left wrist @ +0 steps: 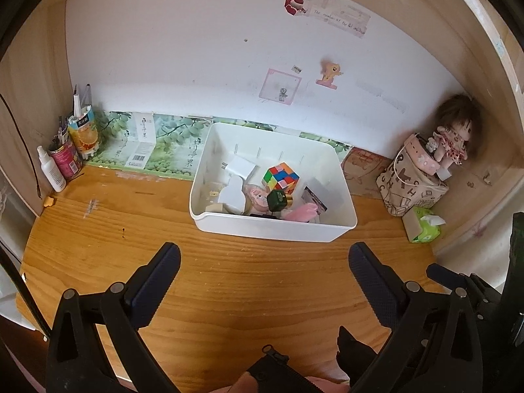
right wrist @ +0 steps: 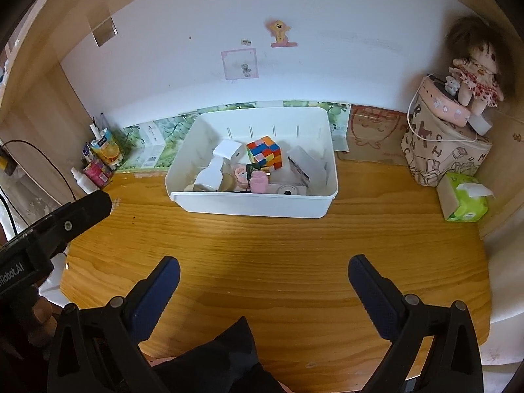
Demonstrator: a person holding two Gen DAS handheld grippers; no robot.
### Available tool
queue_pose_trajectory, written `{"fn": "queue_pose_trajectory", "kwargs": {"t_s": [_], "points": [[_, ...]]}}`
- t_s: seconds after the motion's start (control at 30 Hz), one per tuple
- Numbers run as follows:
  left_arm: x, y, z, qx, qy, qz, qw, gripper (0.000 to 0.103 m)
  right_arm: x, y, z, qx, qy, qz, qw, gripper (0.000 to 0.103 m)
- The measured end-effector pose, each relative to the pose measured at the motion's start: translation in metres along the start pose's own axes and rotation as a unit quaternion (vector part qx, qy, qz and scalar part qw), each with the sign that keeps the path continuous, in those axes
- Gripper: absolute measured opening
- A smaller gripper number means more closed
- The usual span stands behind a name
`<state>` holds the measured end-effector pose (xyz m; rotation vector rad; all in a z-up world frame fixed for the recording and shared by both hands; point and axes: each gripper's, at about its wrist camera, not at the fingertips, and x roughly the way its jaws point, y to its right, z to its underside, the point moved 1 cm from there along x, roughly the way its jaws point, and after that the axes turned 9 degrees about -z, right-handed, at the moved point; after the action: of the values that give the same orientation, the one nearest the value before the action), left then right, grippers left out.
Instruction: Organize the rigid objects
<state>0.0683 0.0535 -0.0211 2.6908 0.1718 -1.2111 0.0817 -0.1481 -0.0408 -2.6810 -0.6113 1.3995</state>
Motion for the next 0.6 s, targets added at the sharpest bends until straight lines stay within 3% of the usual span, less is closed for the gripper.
{"fn": "queue_pose_trajectory", "kwargs": {"t_s": [0.6], "points": [[0.012, 0.014, -0.007, 0.006, 0.000, -0.002, 1.0000, 0.102, 0.019, 0.017, -0.009, -0.001, -0.023, -0.001, 1.000, 0.103]]}}
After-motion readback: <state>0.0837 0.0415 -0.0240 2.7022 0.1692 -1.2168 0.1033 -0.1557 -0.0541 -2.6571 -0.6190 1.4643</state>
